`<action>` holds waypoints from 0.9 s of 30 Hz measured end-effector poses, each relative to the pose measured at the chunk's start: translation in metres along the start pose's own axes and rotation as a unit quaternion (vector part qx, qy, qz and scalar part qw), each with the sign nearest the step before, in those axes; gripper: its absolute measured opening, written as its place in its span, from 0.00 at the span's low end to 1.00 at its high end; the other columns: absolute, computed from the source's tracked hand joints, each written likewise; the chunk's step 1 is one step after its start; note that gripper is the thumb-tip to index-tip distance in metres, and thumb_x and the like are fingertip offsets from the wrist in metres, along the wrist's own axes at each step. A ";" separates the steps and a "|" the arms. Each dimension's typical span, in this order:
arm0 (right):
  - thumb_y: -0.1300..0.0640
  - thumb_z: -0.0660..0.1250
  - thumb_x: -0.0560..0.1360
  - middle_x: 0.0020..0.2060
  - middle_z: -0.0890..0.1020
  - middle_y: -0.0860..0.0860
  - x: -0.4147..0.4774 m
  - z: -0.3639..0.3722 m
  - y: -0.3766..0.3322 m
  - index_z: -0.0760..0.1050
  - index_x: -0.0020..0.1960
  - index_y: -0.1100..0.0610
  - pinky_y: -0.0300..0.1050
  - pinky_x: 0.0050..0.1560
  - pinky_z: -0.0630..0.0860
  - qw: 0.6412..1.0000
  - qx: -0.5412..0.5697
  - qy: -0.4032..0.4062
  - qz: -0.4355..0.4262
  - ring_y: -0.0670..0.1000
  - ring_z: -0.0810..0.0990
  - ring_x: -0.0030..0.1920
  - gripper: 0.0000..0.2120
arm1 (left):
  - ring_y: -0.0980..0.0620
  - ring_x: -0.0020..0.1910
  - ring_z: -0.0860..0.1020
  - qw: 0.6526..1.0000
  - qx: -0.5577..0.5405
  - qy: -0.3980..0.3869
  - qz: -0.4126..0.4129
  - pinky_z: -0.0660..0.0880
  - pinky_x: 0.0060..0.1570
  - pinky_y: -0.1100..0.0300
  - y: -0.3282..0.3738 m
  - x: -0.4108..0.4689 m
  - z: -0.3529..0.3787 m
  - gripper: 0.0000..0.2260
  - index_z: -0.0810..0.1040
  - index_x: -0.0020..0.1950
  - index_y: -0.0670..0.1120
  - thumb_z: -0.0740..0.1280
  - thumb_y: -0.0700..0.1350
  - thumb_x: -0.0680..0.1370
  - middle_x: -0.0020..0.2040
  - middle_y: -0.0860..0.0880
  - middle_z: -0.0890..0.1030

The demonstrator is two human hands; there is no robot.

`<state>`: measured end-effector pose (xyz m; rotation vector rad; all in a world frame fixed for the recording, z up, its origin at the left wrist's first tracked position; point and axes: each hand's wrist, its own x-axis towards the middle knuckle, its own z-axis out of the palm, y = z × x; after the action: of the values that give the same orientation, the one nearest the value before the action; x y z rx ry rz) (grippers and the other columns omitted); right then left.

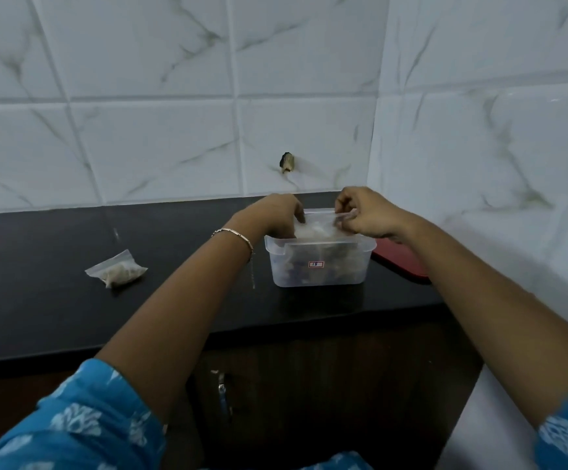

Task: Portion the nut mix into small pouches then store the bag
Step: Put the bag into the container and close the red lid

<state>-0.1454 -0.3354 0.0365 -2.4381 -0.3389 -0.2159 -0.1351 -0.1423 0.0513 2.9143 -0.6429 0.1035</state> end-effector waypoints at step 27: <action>0.54 0.73 0.71 0.52 0.81 0.50 0.017 -0.005 -0.018 0.82 0.50 0.52 0.45 0.53 0.76 0.961 -0.255 -0.101 -0.021 0.50 0.79 0.54 0.08 | 0.49 0.56 0.79 0.994 -0.071 0.060 0.060 0.74 0.56 0.58 -0.013 0.003 0.010 0.12 0.80 0.59 0.44 0.67 0.48 0.79 0.57 0.47 0.82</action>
<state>-0.1350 -0.3223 0.0547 -2.9754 -0.4710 -0.0751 -0.1267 -0.1337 0.0404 2.7093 -0.7712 0.2338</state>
